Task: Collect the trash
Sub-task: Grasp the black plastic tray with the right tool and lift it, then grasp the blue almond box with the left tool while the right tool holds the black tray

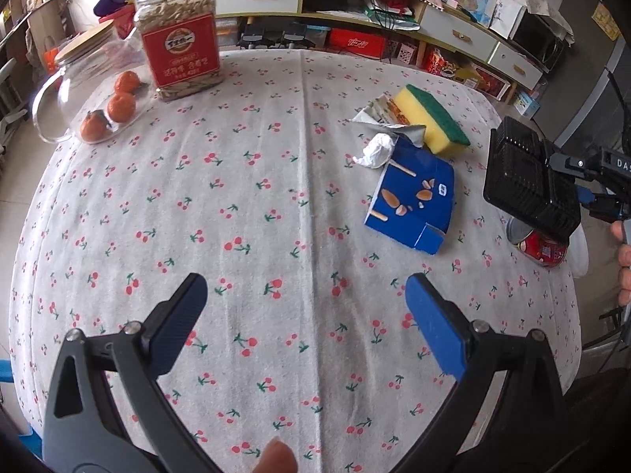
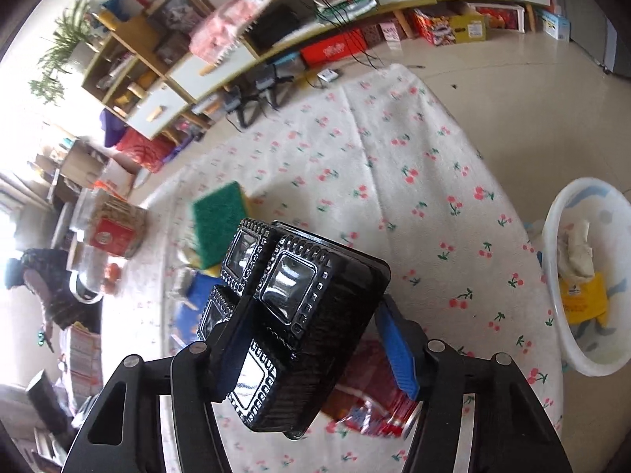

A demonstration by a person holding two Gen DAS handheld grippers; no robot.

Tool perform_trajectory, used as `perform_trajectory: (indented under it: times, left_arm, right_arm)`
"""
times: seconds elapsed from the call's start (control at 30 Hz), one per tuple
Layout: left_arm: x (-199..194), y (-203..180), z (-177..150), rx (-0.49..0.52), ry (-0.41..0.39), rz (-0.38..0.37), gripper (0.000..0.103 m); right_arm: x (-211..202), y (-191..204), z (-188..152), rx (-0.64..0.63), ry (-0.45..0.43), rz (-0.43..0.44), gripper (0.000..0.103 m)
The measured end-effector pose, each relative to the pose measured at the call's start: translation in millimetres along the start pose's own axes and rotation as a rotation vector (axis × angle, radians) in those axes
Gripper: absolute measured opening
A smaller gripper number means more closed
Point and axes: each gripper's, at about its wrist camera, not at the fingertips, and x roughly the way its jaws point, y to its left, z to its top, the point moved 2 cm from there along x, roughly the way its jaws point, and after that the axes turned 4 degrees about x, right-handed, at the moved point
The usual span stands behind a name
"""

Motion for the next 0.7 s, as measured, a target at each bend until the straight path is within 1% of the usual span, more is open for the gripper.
perform_trajectory:
  times: [0.1,0.23,0.4,0.53,0.63,0.7]
  left_arm:
    - [7.4,-15.1,8.8,0.044,-0.008,-0.017,0.1]
    - [21.8,-38.0,23.0,0.111,-0.011,-0.04,0.1]
    - [42.1,-55.8,40.7,0.205,-0.008,-0.024,0.1]
    - [58.0,-58.7,55.2,0.207,0.029,-0.067,0.1]
    - [67.3,-62.3,60.1,0.213,0.047,-0.083,0.099]
    - [73.1,-64.8,58.3,0.209,0.064,-0.092,0.094]
  right_arm:
    - [-22.1,2.9,-0.6,-0.019,-0.048,0.011,0.062]
    - [-42.8,-2.9,-2.2,-0.025,-0.087,0.011,0.062]
    - [-62.8,-21.6,-5.0,-0.016,-0.119,-0.014,0.063]
    - [-72.7,-44.0,-8.4,0.011,-0.126,-0.038,0.063]
    - [-80.8,-59.9,-12.2,0.025,-0.135,-0.058,0.063]
    - [-86.6,-71.9,-15.0,0.036,-0.143,-0.075,0.063]
